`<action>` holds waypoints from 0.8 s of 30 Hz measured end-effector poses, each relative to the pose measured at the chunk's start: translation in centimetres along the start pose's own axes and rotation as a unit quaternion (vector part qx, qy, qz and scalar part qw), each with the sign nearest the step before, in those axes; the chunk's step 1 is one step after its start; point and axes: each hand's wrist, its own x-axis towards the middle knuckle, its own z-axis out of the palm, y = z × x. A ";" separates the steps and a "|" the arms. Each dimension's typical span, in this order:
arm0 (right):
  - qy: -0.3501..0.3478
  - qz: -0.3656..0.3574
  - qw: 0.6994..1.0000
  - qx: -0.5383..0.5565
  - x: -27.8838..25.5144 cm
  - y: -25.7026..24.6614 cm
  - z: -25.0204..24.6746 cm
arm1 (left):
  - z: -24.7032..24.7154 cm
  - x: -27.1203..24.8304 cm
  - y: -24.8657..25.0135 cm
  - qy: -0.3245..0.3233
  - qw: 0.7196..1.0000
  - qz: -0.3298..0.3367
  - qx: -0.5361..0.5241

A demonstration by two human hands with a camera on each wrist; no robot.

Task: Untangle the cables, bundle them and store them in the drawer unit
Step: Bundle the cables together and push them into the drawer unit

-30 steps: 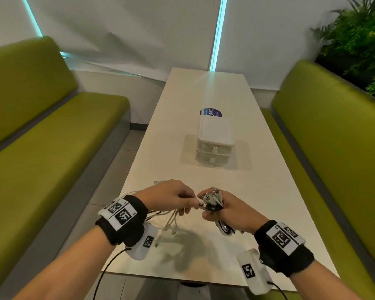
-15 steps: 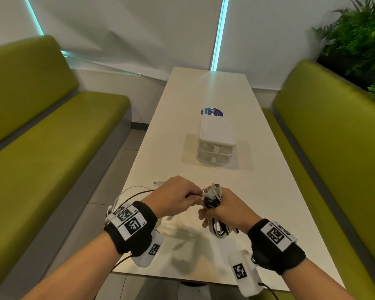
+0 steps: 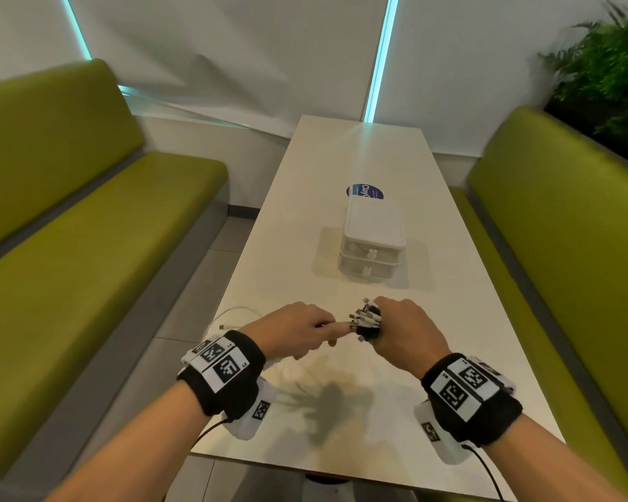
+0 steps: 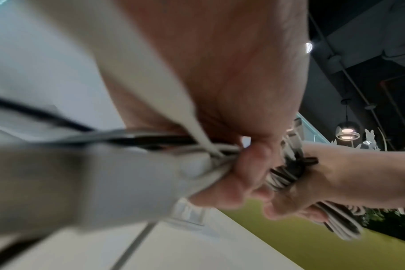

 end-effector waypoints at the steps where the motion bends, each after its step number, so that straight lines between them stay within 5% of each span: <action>1: 0.002 0.005 1.000 -0.004 0.2 0.3 0.0 | -0.1 0.1 0.1 -0.005 1.000 0.002 0.011; 6: 0.003 0.023 0.994 0.111 -0.2 1.2 -0.3 | 0.0 0.6 -0.6 -0.008 1.000 -0.007 0.023; 11: -0.083 0.033 0.919 0.383 -1.3 1.1 -1.0 | 0.9 0.6 -1.4 0.047 0.999 -0.016 0.004; 16: 0.012 0.052 0.880 0.472 -1.2 0.4 -0.2 | 3.2 0.5 -0.8 0.174 0.975 -0.013 -0.134; 18: 0.059 0.059 0.894 0.441 -0.9 0.2 0.6 | 3.9 0.6 0.0 0.210 0.967 -0.012 -0.145; 24: 0.138 0.124 0.892 0.413 -0.6 0.2 2.6 | 5.4 0.5 1.5 0.222 0.970 0.006 -0.096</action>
